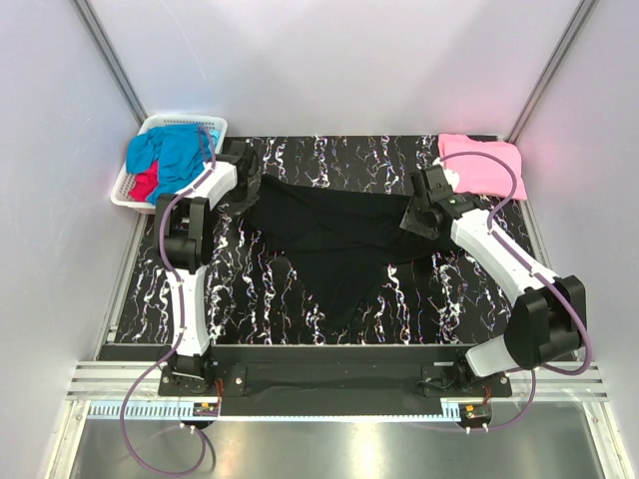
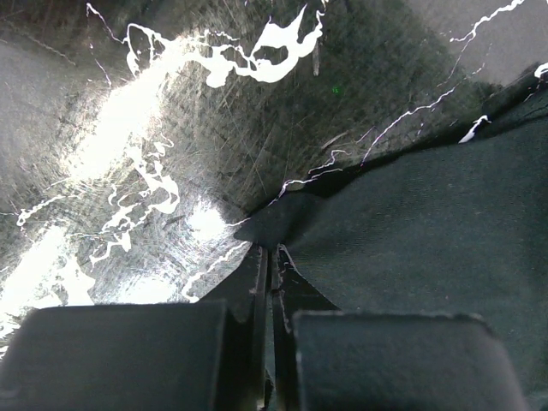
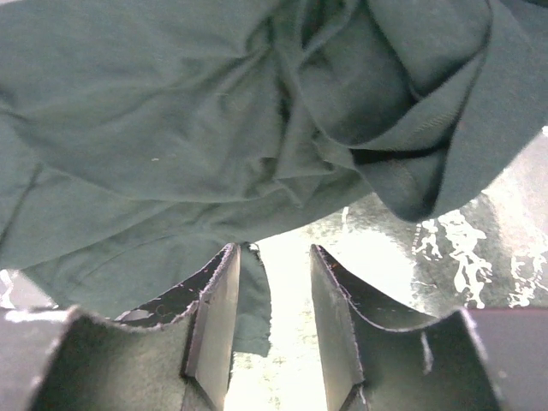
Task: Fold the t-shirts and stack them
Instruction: Flatten the tshirt out
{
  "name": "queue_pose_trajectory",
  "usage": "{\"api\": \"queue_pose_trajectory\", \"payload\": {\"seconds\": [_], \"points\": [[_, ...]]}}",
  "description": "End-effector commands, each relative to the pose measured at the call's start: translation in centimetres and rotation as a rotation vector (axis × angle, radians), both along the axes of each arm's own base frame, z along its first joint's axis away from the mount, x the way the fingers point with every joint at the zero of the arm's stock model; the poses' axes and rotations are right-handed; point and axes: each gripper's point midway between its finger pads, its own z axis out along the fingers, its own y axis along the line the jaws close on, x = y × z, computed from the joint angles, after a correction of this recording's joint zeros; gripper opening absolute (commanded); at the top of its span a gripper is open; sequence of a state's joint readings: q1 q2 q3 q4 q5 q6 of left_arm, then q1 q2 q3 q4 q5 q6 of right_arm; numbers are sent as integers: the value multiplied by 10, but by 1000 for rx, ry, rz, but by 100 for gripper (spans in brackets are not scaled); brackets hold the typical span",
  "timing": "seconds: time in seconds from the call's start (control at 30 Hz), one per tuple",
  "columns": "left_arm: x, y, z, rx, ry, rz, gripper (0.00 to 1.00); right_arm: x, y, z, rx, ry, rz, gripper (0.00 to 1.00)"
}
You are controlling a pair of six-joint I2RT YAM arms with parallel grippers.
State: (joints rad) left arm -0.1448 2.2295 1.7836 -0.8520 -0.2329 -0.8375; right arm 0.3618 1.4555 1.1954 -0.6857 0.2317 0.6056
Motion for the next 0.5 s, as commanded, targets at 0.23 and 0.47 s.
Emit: {"api": "queue_pose_trajectory", "payload": {"seconds": [0.23,0.47], "points": [[-3,1,77,42,-154,-39,0,-3,-19,-42,-118,86,-84,50],[-10,-6,129,34,-257,-86,0,5,-29,-56,-183,95,-123,50]]}}
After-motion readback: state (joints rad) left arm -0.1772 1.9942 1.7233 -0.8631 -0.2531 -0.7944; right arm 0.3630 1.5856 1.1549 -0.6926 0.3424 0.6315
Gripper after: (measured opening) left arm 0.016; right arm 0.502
